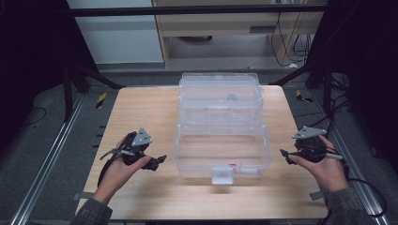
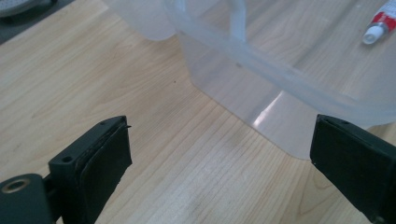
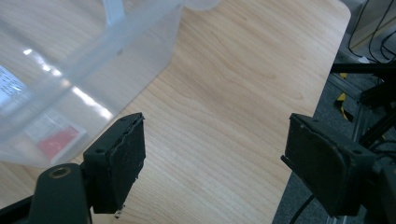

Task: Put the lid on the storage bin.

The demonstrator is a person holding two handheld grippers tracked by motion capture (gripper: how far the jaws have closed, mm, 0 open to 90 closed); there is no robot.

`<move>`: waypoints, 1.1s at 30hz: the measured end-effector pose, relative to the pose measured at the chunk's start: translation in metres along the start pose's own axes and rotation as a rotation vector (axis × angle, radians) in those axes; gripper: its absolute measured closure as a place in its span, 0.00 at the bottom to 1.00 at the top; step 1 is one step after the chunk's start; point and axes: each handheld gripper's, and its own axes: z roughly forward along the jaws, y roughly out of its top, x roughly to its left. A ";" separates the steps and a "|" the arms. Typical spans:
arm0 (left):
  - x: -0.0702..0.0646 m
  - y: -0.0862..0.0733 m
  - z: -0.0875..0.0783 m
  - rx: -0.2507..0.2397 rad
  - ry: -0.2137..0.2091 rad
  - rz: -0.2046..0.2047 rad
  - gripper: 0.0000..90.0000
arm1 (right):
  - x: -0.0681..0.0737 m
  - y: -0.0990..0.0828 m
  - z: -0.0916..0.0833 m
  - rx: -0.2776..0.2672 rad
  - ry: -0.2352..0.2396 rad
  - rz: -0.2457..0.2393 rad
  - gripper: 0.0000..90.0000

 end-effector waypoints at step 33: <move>-0.054 0.087 -0.003 0.019 -0.209 0.305 0.03 | 0.006 0.158 -0.041 -0.005 0.175 -0.395 0.53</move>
